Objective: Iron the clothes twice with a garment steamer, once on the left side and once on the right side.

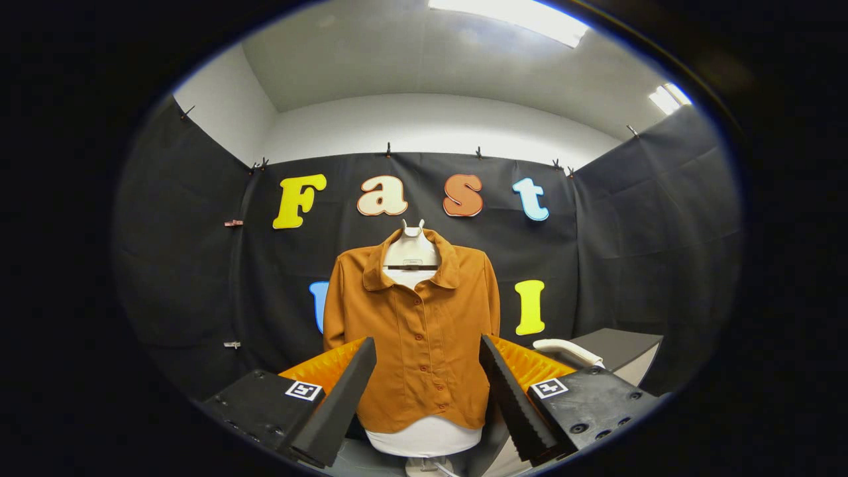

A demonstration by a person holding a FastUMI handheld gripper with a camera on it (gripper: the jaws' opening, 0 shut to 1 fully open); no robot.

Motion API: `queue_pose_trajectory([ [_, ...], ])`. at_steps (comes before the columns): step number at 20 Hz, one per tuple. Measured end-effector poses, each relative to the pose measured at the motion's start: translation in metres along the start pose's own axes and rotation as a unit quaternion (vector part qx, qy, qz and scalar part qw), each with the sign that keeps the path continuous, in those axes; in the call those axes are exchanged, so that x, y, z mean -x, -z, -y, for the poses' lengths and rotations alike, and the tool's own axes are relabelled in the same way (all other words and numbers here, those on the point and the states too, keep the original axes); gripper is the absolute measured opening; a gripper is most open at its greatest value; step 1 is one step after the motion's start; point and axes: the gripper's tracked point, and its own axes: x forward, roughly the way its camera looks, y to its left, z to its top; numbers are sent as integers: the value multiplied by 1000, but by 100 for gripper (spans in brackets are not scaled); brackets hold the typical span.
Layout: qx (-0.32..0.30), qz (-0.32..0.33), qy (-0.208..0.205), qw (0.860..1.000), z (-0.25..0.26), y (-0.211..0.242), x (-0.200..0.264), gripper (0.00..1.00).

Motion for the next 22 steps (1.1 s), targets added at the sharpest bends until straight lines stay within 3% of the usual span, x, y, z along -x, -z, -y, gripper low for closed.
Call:
queue_pose_trajectory([
  [22,13,-12,56,998,-17,12,-2,98],
])
